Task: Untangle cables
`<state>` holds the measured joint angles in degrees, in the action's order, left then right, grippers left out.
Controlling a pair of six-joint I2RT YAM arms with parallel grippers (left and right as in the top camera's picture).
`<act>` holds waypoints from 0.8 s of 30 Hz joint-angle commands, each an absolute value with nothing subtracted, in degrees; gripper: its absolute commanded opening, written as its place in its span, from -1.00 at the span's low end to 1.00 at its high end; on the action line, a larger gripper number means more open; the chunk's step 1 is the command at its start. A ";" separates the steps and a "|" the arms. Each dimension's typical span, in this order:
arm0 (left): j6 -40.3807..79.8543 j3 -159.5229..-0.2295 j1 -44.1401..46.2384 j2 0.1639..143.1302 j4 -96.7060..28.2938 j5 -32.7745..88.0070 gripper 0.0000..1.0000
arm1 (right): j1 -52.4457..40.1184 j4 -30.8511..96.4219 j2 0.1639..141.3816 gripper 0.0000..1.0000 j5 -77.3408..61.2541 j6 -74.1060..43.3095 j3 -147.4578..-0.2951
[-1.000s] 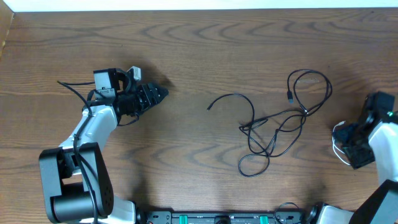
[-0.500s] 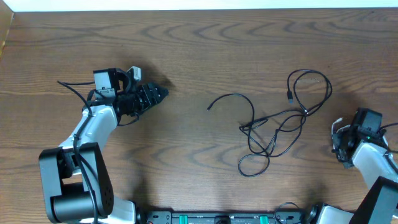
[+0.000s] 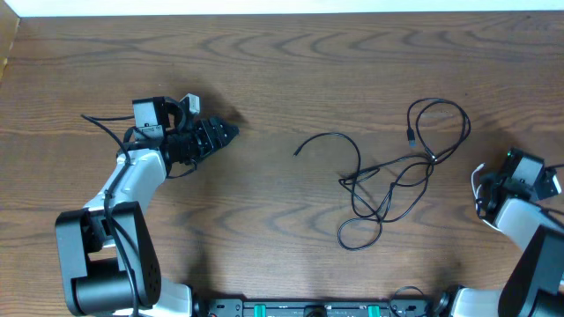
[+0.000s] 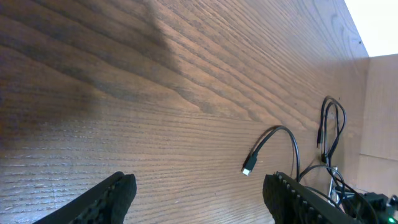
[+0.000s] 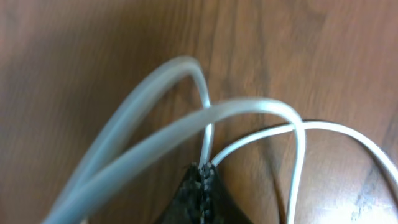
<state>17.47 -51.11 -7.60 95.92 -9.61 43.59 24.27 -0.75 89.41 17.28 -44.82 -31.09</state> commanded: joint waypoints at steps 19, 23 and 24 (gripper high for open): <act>16.12 -51.18 -7.62 96.23 -9.74 43.92 0.41 | 33.32 35.75 102.02 -0.82 4.32 -32.49 -80.03; 16.14 -51.18 -7.62 96.23 -9.74 43.92 0.41 | 33.21 37.19 102.02 -0.74 4.05 -32.49 -80.03; 16.14 -51.18 -7.62 96.23 -9.74 43.92 0.41 | 32.95 38.41 102.04 -0.67 3.81 -32.51 -80.03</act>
